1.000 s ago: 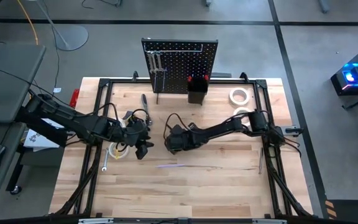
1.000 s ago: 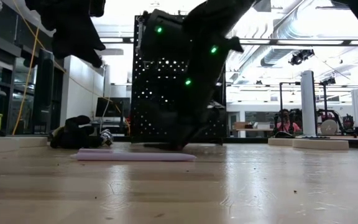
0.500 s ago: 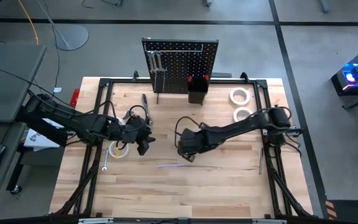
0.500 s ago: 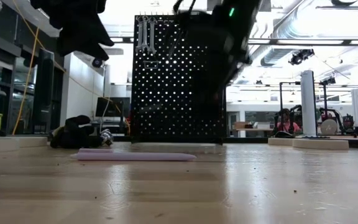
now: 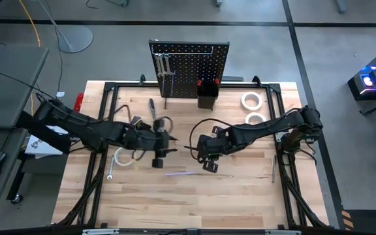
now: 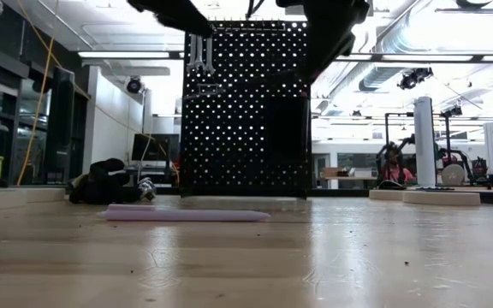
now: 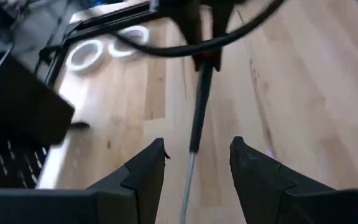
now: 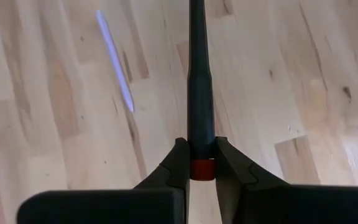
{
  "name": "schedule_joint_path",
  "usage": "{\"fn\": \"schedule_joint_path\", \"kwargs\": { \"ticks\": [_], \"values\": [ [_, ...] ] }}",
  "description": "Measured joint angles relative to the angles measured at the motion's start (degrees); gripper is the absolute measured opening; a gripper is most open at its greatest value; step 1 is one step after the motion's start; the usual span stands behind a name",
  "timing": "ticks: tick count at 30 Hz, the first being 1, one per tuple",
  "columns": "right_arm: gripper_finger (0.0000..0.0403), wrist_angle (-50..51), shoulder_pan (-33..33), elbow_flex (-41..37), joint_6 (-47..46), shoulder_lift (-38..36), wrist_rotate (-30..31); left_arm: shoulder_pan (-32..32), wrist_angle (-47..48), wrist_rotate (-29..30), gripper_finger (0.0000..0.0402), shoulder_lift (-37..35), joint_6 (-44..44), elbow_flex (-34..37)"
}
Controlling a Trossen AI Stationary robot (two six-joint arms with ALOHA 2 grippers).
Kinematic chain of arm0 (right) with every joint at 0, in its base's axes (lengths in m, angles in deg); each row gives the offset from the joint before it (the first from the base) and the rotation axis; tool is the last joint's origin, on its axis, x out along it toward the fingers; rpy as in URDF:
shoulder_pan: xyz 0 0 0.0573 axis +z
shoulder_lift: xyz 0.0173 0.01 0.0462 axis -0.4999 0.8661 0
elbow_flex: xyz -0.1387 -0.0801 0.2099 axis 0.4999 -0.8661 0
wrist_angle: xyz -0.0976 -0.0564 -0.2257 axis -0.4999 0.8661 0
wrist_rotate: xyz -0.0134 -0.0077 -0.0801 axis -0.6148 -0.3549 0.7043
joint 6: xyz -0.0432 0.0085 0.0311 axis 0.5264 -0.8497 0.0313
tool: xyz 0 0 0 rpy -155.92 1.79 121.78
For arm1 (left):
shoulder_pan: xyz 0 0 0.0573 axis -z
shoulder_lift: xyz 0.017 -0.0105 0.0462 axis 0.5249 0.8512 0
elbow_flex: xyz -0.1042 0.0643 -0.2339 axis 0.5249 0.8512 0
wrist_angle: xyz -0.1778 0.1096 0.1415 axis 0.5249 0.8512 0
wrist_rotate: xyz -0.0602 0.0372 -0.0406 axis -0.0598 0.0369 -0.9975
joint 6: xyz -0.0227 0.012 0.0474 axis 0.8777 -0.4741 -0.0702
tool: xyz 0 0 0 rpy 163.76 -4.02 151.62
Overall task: Hang tools onto peg board
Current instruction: Put the nut driver into the black bin on the pegboard
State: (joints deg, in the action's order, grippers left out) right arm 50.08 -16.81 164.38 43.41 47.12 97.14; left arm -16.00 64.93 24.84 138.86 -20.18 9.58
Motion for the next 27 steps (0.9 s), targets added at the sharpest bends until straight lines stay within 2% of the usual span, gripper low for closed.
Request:
{"fn": "schedule_joint_path", "kwargs": {
  "ticks": [3, 10, 13, 17, 20, 22, 25, 27],
  "values": [
    [0.0028, -1.25, -0.06, 0.02, 0.29, -0.02, 0.24, -0.41, 3.67, -0.47, 0.0165, 6.24, -2.78, -5.38],
    [0.0028, -2.09, -0.13, 0.08, 0.44, -0.01, 0.27, -2.81, 12.49, -0.69, 0.0165, 17.76, -0.6, -15.89],
    [0.0028, -2.04, -0.13, 0.11, 0.46, -0.02, 0.33, -3.83, 16.0, -1.12, 0.0165, 20.47, -0.6, -18.42],
    [0.0028, -2.08, -0.13, 0.11, 0.9, -0.02, 0.33, -4.94, 17.66, -6.24, 0.0165, 21.99, -0.58, -19.55],
    [0.0028, -2.13, -0.17, 0.11, 1.53, -0.02, 0.35, -5.31, 17.61, -7.58, 0.0156, 22.23, -0.56, -19.54],
    [0.0028, -2.45, -0.15, 0.12, 1.95, -0.02, 0.37, -5.46, 17.76, -7.62, 0.0132, 22.19, -0.56, -19.53],
    [0.0028, -2.42, -0.13, 0.36, 2.14, -0.02, 0.29, -5.86, 18.6, -9.02, 0.0046, 22.2, -0.5, -19.57],
    [0.003, -1.79, -0.06, 1.26, 2.56, -0.02, 0.34, -6.06, 19.03, -10.59, 0.002, 22.19, -0.29, -19.56]
  ]
}}
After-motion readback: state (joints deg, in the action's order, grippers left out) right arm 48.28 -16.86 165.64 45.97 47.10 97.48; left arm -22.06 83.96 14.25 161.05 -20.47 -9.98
